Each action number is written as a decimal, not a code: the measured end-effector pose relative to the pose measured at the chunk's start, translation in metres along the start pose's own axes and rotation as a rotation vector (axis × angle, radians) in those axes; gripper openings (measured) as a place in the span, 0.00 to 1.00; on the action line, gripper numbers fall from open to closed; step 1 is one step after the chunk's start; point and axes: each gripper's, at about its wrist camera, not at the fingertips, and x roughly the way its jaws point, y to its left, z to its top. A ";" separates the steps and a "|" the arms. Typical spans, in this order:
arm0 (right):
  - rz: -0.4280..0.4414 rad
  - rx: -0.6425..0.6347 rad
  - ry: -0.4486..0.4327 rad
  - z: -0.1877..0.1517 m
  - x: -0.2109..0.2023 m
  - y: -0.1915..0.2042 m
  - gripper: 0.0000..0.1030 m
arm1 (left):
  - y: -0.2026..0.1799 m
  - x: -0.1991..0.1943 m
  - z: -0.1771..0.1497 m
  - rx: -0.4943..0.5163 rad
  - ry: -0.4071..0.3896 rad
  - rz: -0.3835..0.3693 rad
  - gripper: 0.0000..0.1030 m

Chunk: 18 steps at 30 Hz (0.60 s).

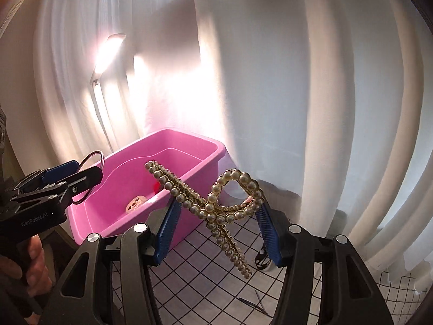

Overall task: Organize jewelry
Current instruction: 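Carry the bangle with the left tool over the pink tub while the right tool carries the pearl clip, then open both tools to drop the bangle and pearl clip into the tub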

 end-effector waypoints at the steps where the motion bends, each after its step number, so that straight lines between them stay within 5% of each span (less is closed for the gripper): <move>1: 0.011 -0.013 -0.003 0.006 0.005 0.009 0.52 | 0.009 0.000 0.002 -0.003 -0.004 0.017 0.68; 10: 0.128 -0.095 0.018 0.039 0.056 0.075 0.52 | 0.079 0.006 0.000 -0.039 0.023 0.127 0.68; 18: 0.141 -0.142 0.108 0.044 0.112 0.109 0.52 | 0.113 0.032 -0.010 -0.067 0.070 0.152 0.68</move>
